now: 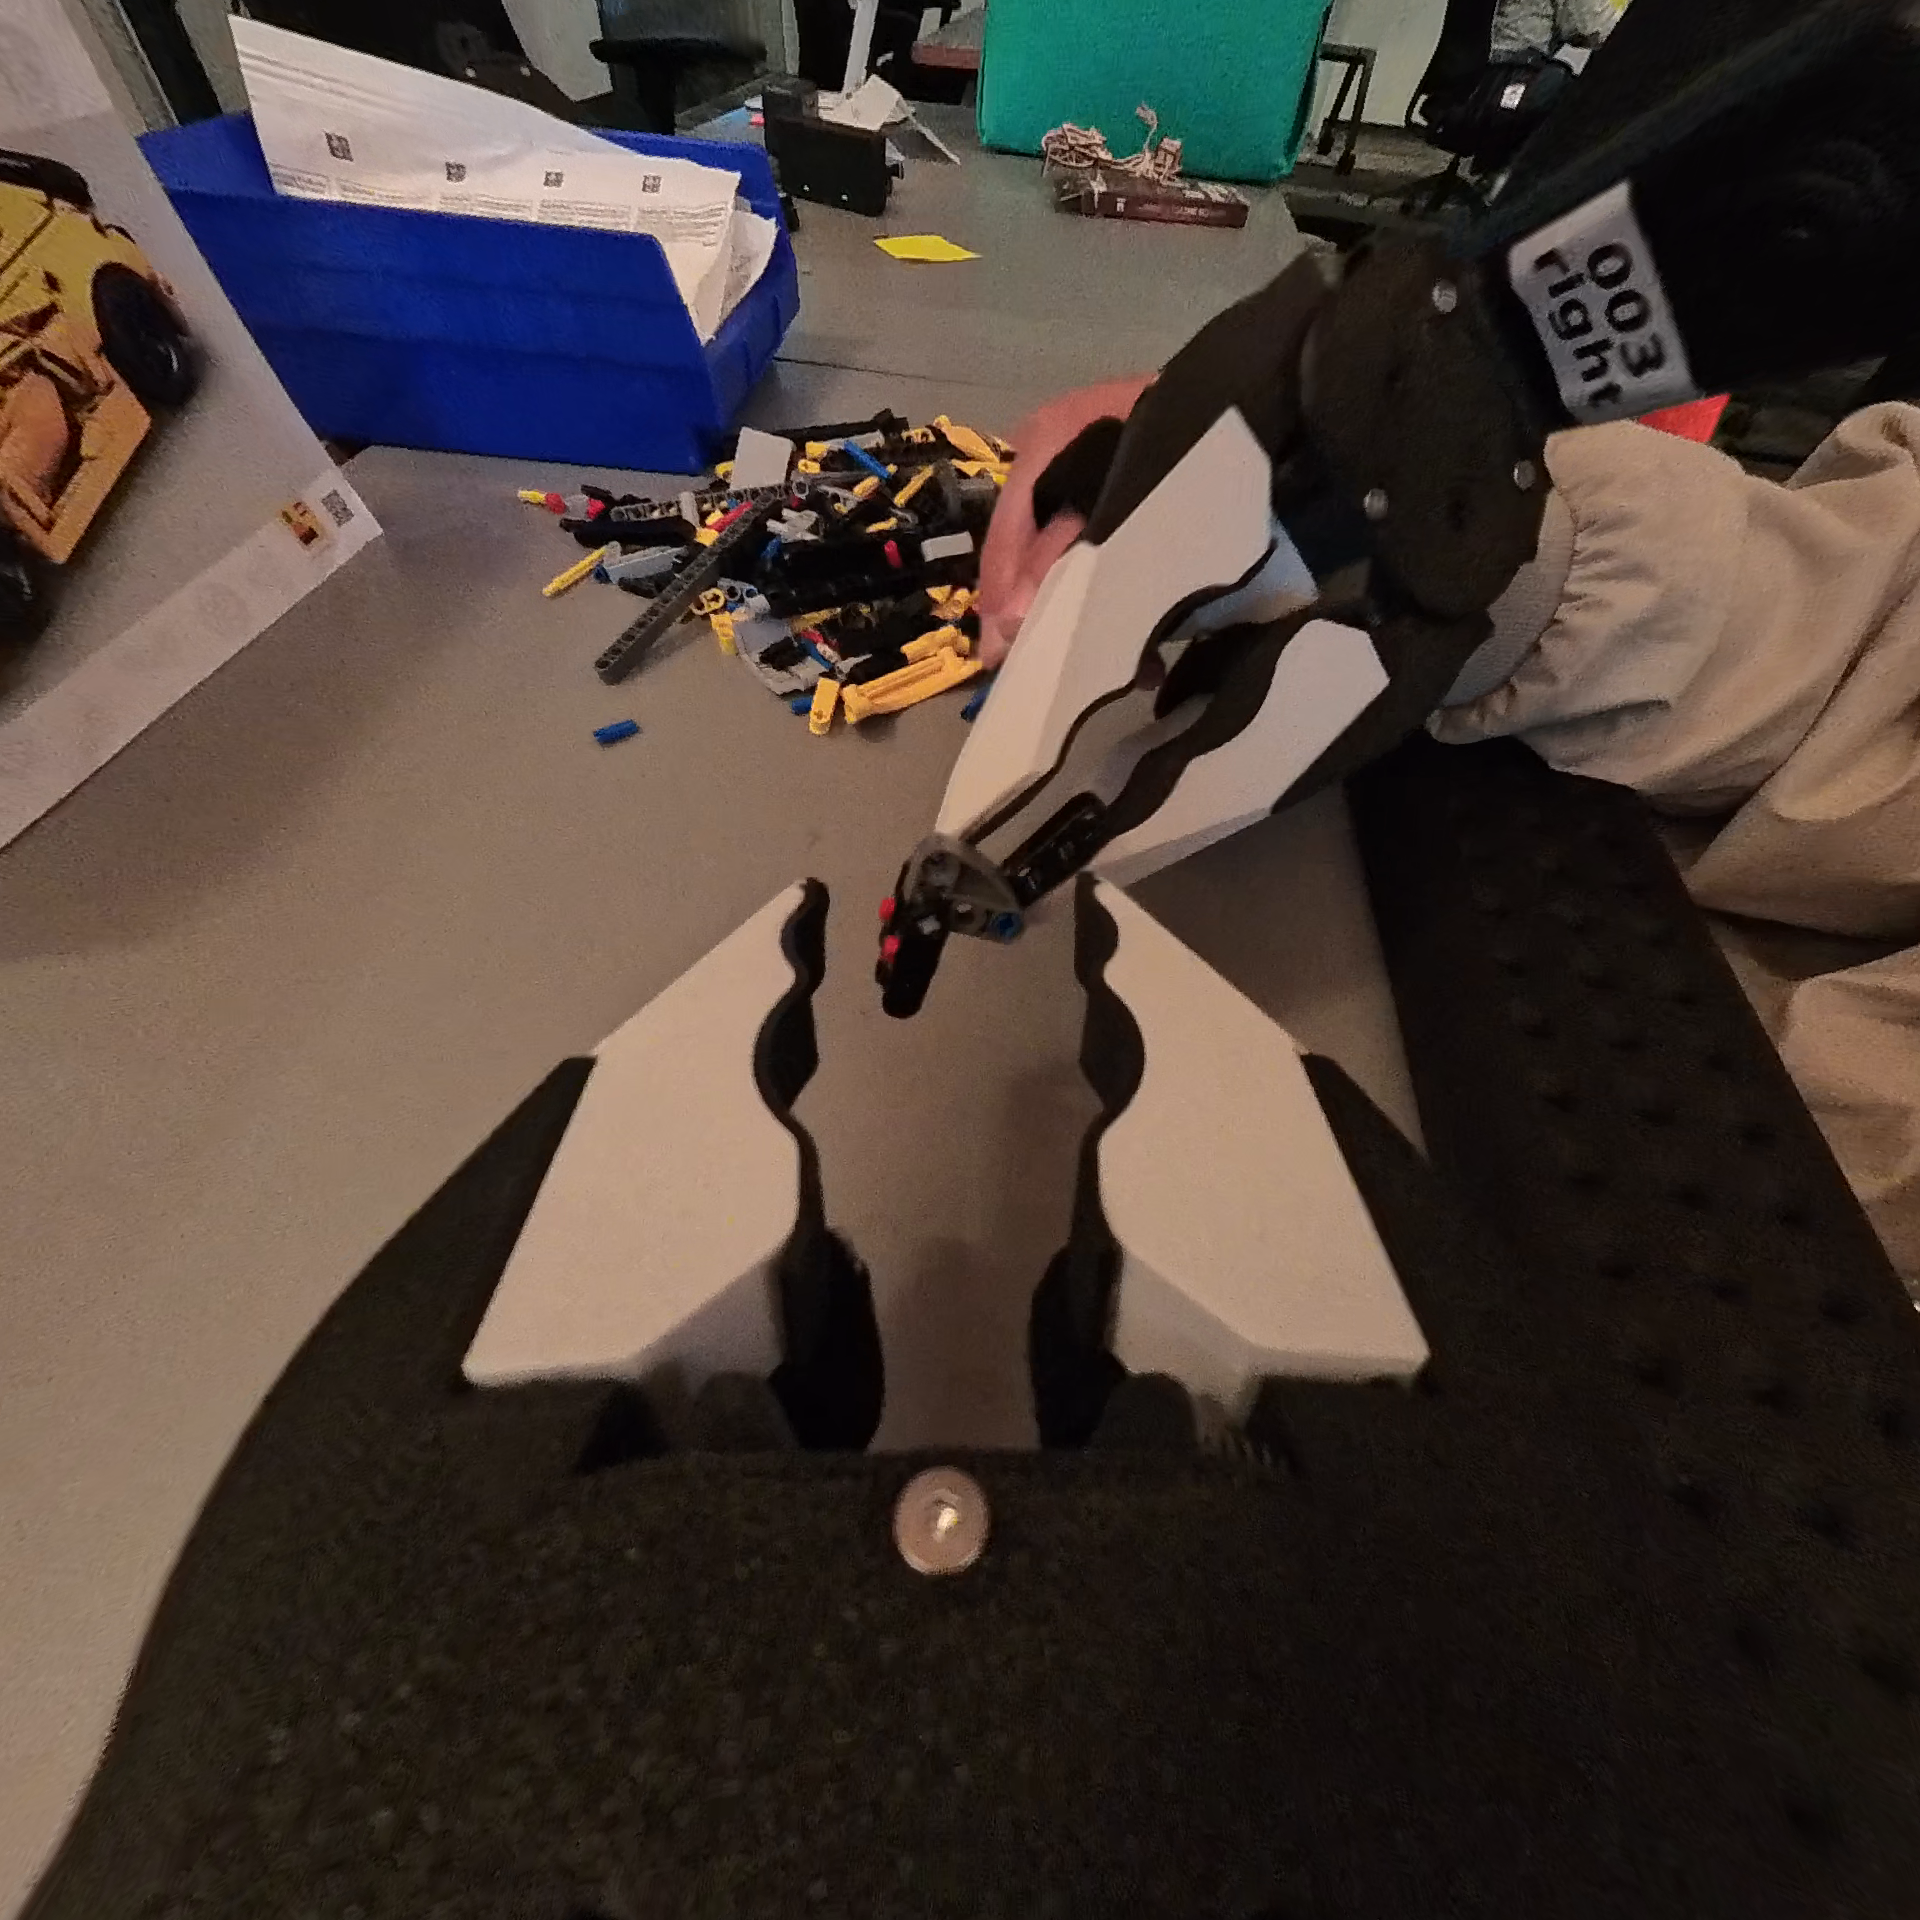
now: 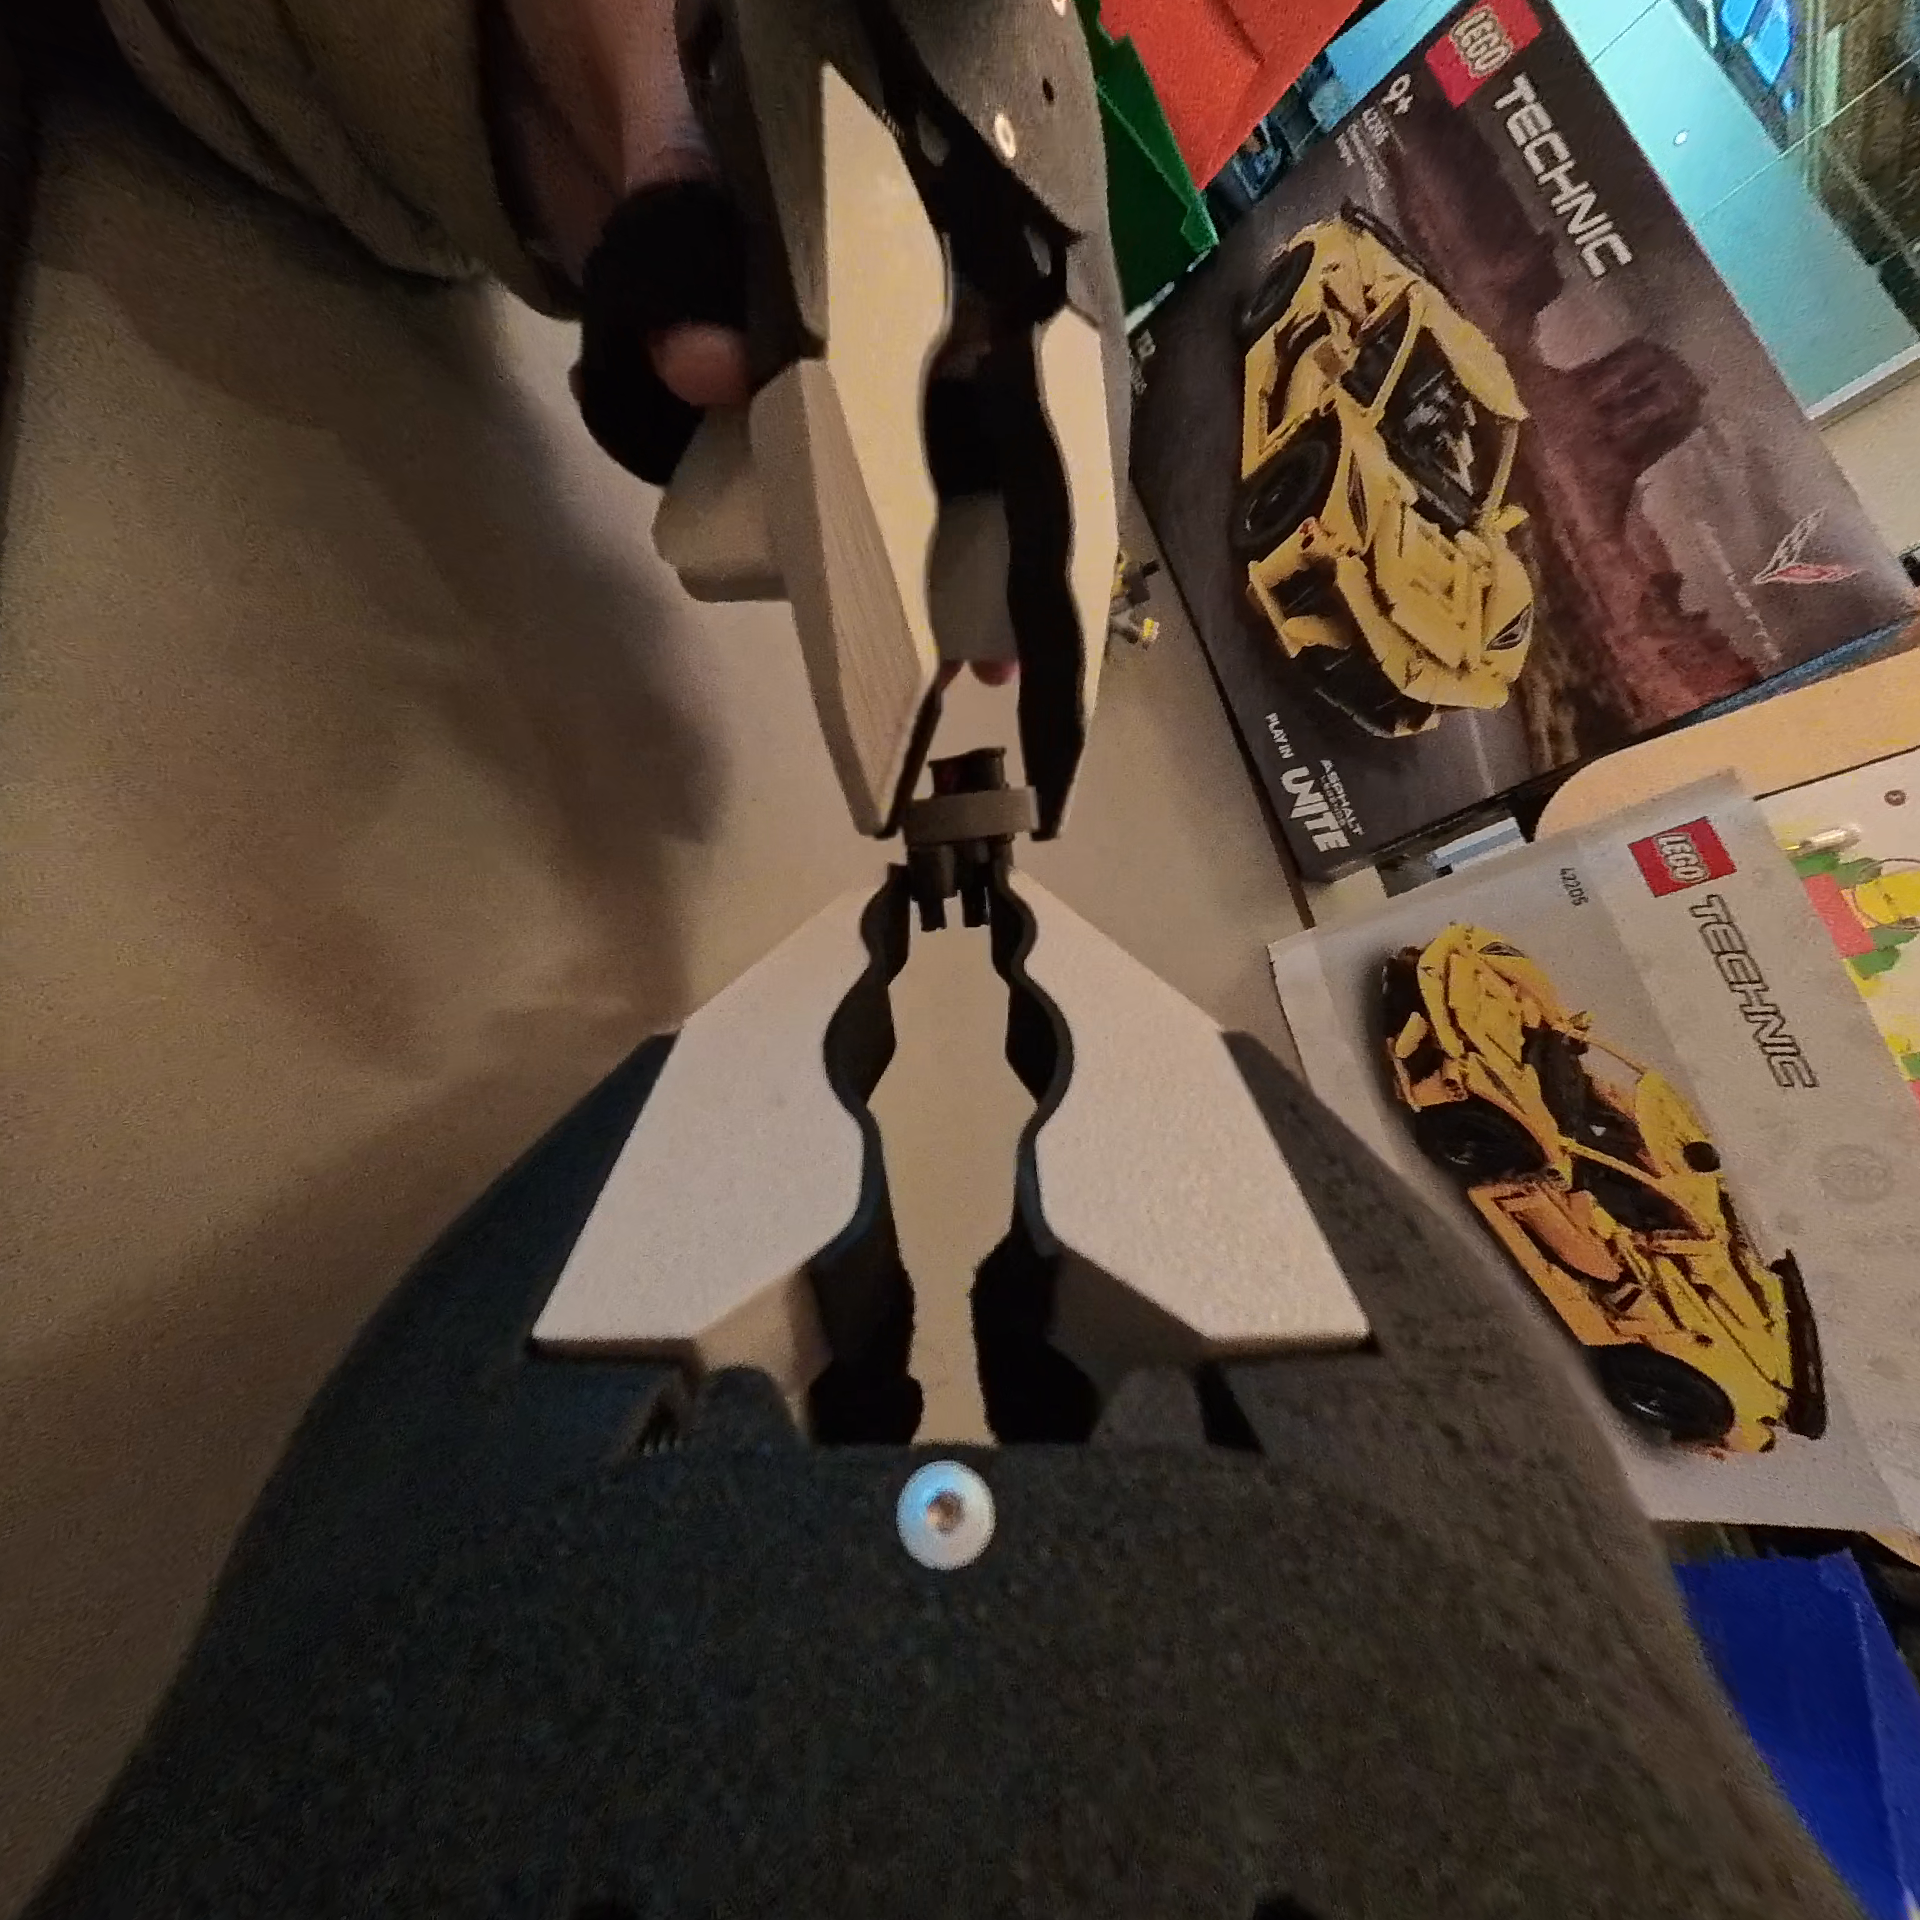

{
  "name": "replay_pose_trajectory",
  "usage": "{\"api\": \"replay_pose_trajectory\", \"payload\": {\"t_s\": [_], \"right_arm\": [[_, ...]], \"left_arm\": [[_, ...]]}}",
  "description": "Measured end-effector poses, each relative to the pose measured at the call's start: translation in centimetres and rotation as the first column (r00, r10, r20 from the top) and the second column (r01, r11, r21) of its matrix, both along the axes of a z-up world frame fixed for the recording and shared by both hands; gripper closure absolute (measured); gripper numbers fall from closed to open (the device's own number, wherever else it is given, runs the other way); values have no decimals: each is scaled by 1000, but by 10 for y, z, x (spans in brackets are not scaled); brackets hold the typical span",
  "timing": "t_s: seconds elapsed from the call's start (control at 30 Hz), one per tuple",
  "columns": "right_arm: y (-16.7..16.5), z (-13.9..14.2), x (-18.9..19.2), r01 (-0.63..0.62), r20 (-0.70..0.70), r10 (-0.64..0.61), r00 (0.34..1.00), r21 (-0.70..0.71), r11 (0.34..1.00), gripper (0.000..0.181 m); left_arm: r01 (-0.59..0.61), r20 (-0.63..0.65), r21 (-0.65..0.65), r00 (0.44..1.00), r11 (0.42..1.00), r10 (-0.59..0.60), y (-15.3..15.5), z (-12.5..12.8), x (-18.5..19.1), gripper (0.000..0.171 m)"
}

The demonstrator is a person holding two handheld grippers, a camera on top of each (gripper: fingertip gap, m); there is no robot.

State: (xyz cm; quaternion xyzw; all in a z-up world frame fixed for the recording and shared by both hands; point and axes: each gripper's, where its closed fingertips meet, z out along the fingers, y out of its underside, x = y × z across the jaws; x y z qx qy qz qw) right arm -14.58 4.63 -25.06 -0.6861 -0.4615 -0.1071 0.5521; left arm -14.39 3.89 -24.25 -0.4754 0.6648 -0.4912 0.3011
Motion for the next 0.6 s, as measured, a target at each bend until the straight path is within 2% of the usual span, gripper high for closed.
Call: {"api": "replay_pose_trajectory", "payload": {"t_s": [0.03,0.07,0.13,0.23,0.33,0.43,0.6], "right_arm": [[0,3,0,1,6,-1,1000,20,1000,167],[-1,4,-1,-3,8,3,1000,23,1000,167],[-2,6,0,8,-8,-7,1000,27,1000,167],[-6,21,-2,24,-173,-17,985,37,999,167],[-13,41,-6,-31,-360,40,932,32,999,158],[-21,57,-11,-88,-422,115,899,84,993,158],[-24,52,-22,-161,-467,163,869,46,986,160]], "left_arm": [[12,-12,-3,1000,1000,-12,-2,-3,0,127],[17,-13,-3,1000,1000,-17,-2,-5,0,141],[24,10,-14,1000,1000,-24,-3,-1,0,143],[59,61,-133,997,989,-51,-8,14,-1,143],[120,117,-341,990,933,-84,-10,34,-4,144],[167,107,-493,986,854,-131,-10,41,-8,144],[222,52,-543,972,810,-231,-20,33,-15,144]]}}
